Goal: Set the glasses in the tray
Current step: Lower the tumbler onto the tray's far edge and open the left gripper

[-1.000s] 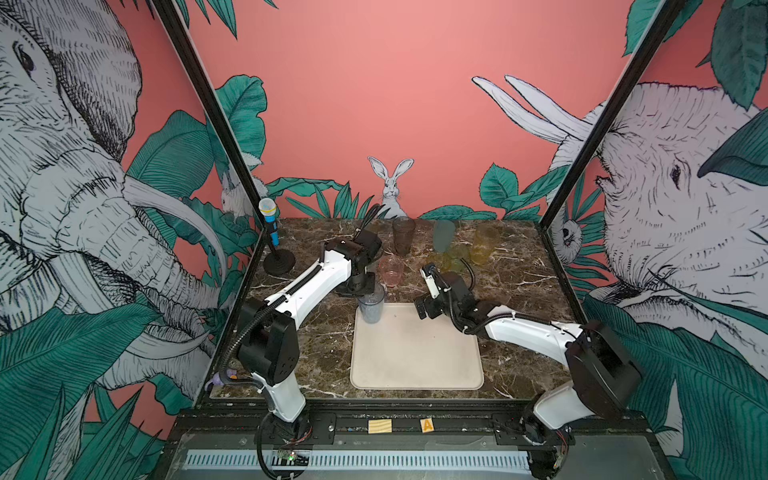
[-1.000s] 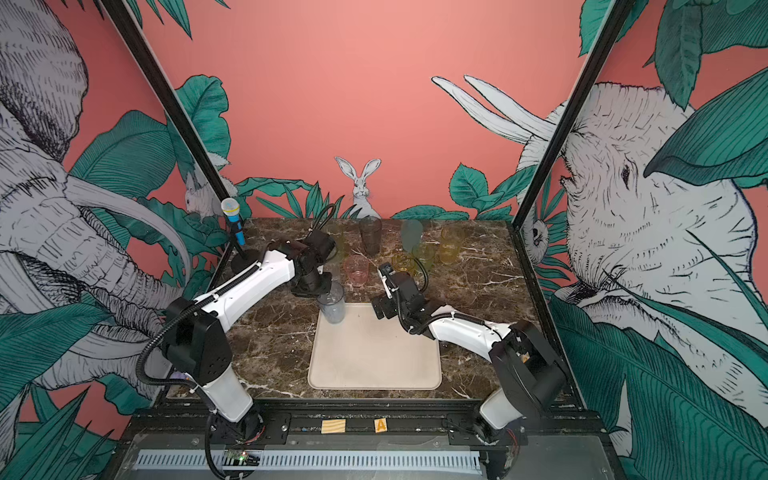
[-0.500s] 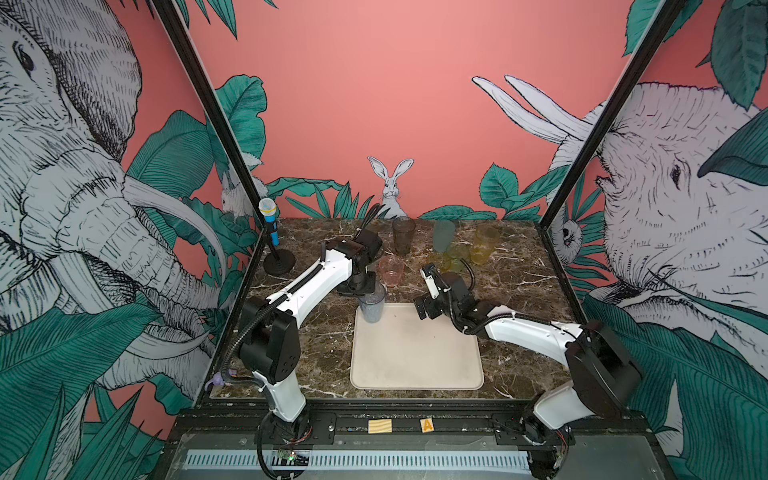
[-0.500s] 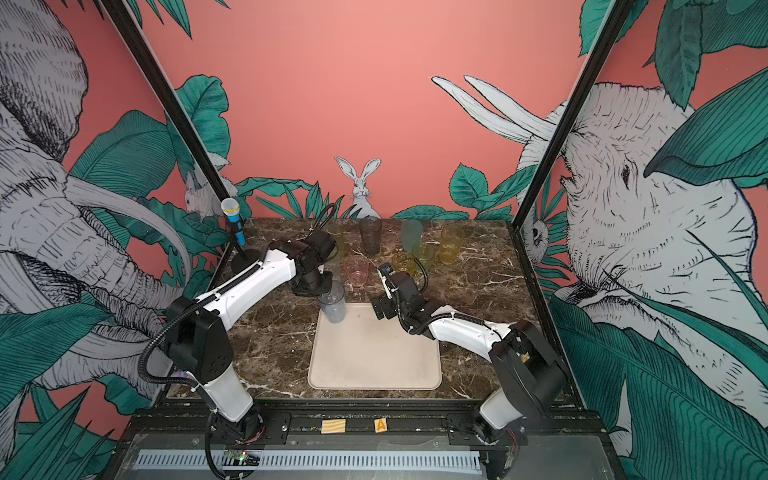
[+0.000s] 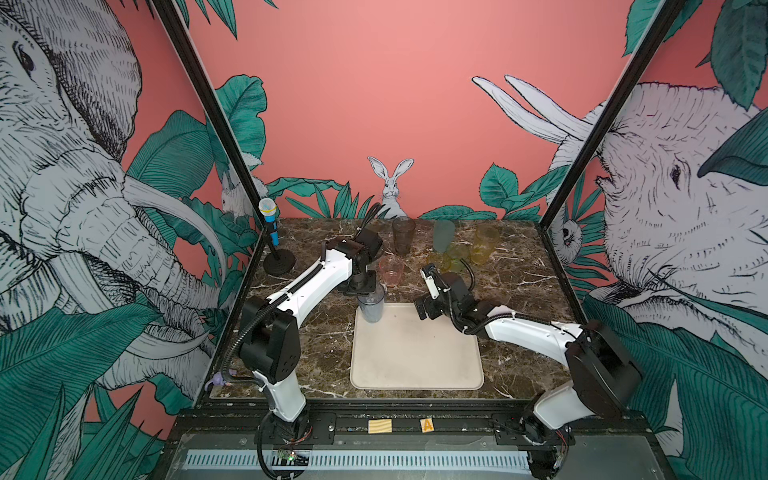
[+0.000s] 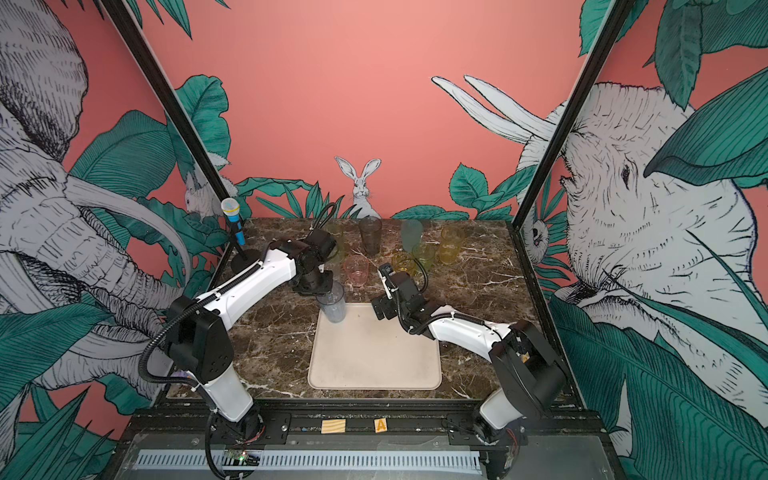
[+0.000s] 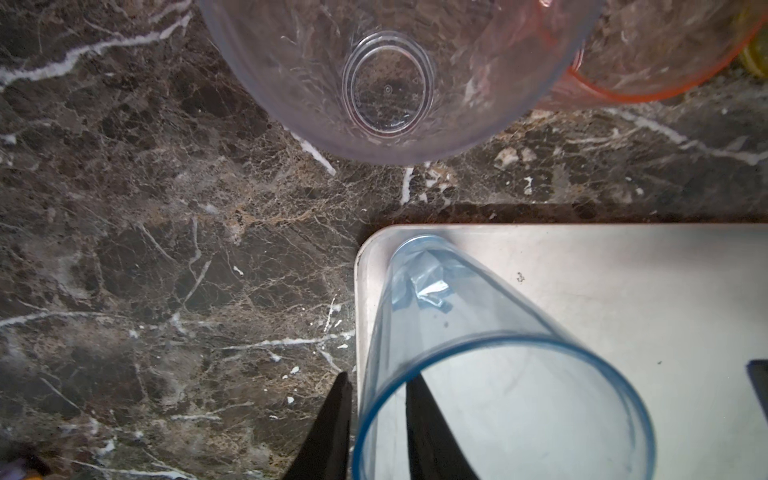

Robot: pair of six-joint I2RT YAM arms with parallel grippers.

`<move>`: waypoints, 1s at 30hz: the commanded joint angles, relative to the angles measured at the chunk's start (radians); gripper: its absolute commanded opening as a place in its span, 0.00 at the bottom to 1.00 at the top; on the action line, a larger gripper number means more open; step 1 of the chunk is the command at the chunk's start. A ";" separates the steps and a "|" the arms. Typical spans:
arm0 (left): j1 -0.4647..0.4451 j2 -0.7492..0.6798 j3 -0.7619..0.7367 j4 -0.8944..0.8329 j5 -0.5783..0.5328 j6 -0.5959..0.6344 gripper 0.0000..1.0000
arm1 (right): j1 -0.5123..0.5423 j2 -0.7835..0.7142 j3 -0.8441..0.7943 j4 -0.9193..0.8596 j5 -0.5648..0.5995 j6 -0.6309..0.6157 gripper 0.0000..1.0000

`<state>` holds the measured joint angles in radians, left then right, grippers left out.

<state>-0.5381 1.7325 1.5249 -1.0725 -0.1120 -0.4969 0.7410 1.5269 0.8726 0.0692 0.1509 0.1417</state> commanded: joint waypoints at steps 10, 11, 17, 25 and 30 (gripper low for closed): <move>-0.008 -0.030 0.072 -0.033 -0.010 -0.003 0.35 | 0.011 0.000 0.033 0.007 0.021 -0.008 0.99; -0.008 -0.032 0.077 -0.037 -0.013 -0.003 0.36 | 0.012 -0.002 0.032 0.007 0.021 -0.008 0.99; -0.008 -0.055 0.102 -0.043 -0.020 -0.004 0.37 | 0.014 -0.003 0.029 0.013 0.024 -0.010 0.99; -0.008 -0.122 0.117 0.020 -0.059 0.003 0.45 | 0.014 -0.006 0.028 0.012 0.030 -0.014 0.99; -0.001 -0.102 0.210 -0.019 -0.088 0.027 0.50 | 0.016 -0.008 0.026 0.014 0.034 -0.016 0.99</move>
<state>-0.5419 1.6508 1.6794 -1.0569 -0.1623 -0.4824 0.7479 1.5269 0.8726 0.0689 0.1677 0.1375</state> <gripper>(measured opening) 0.494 0.990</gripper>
